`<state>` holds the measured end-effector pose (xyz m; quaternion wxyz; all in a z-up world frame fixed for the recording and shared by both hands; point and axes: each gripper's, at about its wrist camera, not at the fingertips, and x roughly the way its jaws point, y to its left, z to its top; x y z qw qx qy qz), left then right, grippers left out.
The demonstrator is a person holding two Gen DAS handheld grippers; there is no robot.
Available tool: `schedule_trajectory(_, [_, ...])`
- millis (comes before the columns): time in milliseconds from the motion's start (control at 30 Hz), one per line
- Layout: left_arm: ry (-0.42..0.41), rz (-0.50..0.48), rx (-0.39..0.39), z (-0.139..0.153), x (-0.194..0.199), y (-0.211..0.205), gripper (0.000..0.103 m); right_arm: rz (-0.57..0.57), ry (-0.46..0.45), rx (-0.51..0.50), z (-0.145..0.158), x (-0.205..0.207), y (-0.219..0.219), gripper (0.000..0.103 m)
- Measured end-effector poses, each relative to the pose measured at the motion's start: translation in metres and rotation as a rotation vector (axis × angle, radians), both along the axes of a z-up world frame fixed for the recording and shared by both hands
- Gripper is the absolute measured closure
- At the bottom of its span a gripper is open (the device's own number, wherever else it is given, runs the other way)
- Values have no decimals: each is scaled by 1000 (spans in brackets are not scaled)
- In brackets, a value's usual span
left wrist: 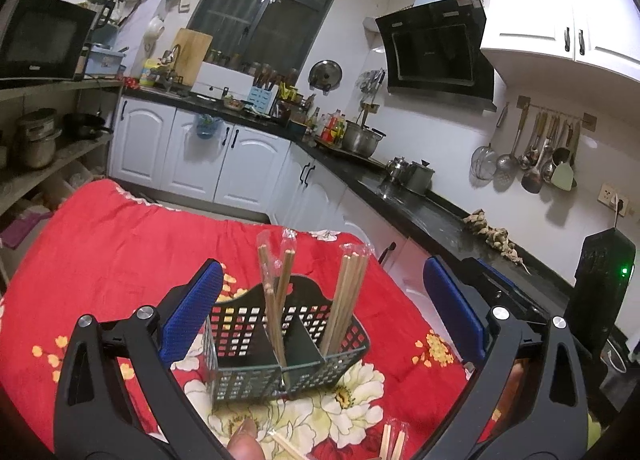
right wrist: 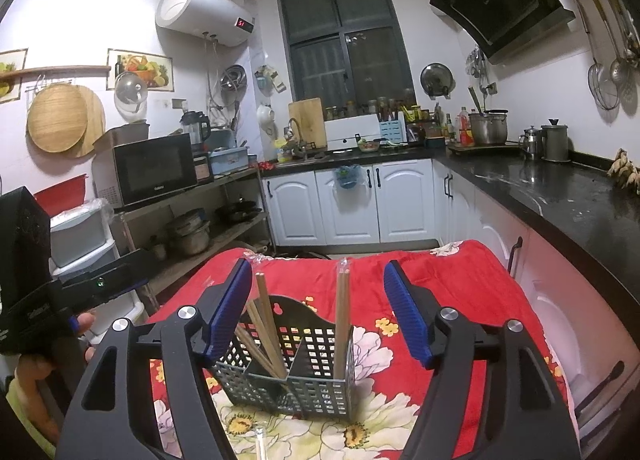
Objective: Organize utensils
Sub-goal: 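Withdraw both open tools from the caddy toward the chopstick pile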
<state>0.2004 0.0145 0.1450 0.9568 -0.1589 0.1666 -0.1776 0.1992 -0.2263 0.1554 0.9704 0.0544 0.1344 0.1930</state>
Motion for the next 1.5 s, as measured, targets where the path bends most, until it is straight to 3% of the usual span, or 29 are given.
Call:
schedule_trajectory(367, [34, -3, -6, -20, -19, 3, 11, 10, 18, -16, -10, -22, -8, 37])
schedule_trajectory(1033, [147, 4, -3, -73, -38, 10, 11, 25, 140, -41, -57, -42, -10, 37])
schedule_trajectory(1500, [239, 6, 47, -110, -46, 8, 11, 41, 233, -64, -95, -52, -5, 37])
